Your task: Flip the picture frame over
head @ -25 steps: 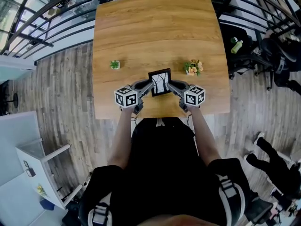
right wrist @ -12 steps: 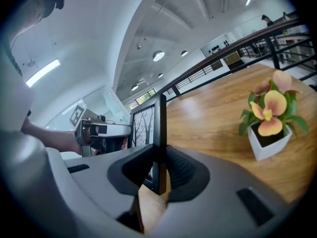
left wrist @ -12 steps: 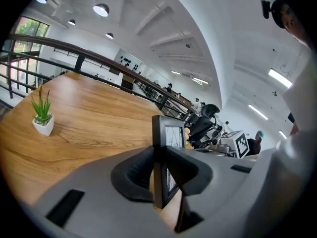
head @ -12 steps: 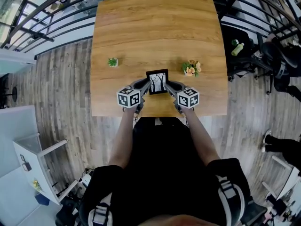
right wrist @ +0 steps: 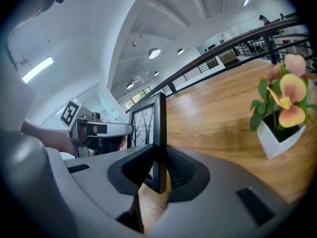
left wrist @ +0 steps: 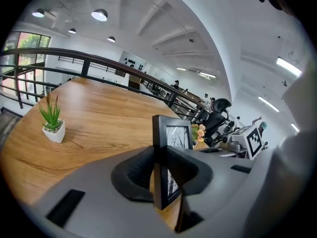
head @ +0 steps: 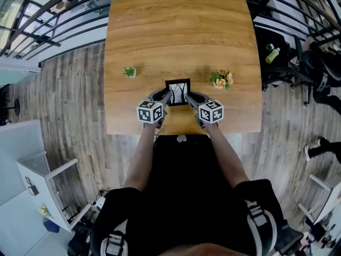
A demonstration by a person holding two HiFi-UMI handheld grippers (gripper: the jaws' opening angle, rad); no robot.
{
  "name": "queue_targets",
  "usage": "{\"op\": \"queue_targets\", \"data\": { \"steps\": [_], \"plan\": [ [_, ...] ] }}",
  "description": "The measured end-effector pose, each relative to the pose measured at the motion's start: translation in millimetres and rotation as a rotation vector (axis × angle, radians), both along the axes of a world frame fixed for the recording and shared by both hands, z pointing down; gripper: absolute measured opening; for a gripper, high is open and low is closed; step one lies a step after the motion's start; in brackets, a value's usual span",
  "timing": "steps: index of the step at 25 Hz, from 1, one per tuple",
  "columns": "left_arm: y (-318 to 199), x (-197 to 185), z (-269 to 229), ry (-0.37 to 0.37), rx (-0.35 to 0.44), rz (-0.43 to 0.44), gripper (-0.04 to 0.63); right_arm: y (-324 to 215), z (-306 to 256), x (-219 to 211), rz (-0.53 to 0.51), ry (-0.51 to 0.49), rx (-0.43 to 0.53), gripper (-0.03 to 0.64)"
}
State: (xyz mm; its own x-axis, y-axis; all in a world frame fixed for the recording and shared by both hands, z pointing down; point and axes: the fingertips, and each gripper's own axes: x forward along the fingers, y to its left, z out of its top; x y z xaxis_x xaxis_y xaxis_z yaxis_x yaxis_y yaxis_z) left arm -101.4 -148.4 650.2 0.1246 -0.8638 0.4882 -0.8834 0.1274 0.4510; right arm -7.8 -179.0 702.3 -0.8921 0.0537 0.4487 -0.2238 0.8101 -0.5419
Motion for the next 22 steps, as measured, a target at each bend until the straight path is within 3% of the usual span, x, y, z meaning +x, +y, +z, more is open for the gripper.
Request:
{"op": "queue_targets", "data": {
  "steps": [8,22],
  "plan": [
    [-7,-20,36,-0.021,-0.07,0.028,0.092,-1,32,-19,0.047,0.071,0.011,0.091],
    [-22,-36,75,-0.068,-0.099,0.087,0.097,-11,66,-33,0.095,0.14,0.045,0.095]
  ]
}}
